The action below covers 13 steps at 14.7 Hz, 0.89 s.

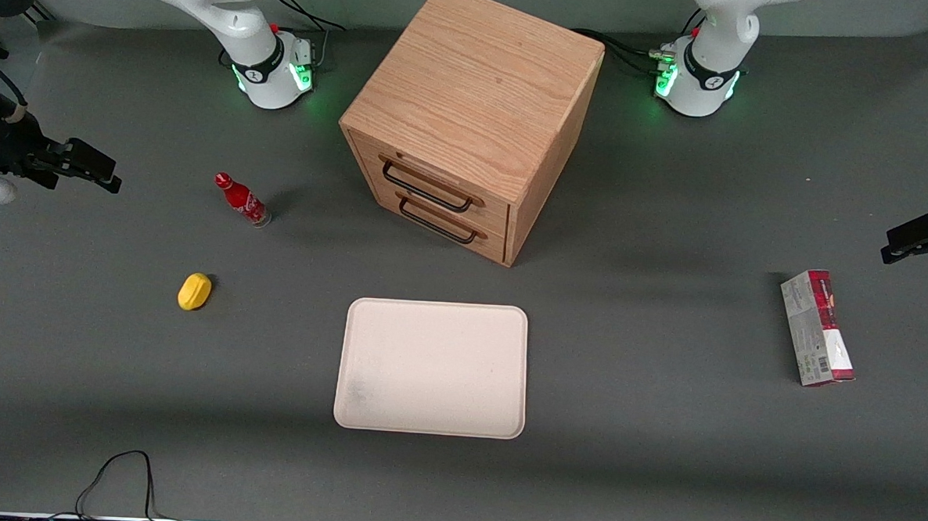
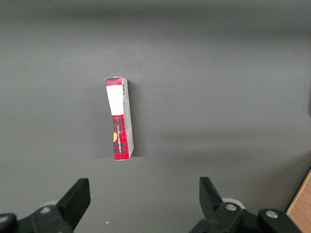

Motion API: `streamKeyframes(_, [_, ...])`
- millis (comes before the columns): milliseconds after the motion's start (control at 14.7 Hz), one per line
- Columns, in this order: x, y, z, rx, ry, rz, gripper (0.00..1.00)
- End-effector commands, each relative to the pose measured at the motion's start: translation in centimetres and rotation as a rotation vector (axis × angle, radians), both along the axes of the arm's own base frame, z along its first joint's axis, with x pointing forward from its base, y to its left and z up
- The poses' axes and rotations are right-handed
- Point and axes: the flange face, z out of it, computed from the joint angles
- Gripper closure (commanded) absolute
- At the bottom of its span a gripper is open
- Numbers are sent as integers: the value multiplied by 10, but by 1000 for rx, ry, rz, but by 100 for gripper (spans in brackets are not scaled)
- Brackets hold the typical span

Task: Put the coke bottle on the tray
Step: 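Move the open right gripper down over the red Coca-Cola bottle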

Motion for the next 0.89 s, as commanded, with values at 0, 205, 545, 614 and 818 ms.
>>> streamKeyframes(0, [4,-2,3,24,9,18,0])
streamKeyframes(205, [3,3,-3,24,24,28,0])
streamKeyframes(545, [-41,12,-89,32,173,107,0])
streamKeyframes(614, [-57,18,-111,35,130,117,0])
streamKeyframes(818, [-97,26,-176,32,82,138,0])
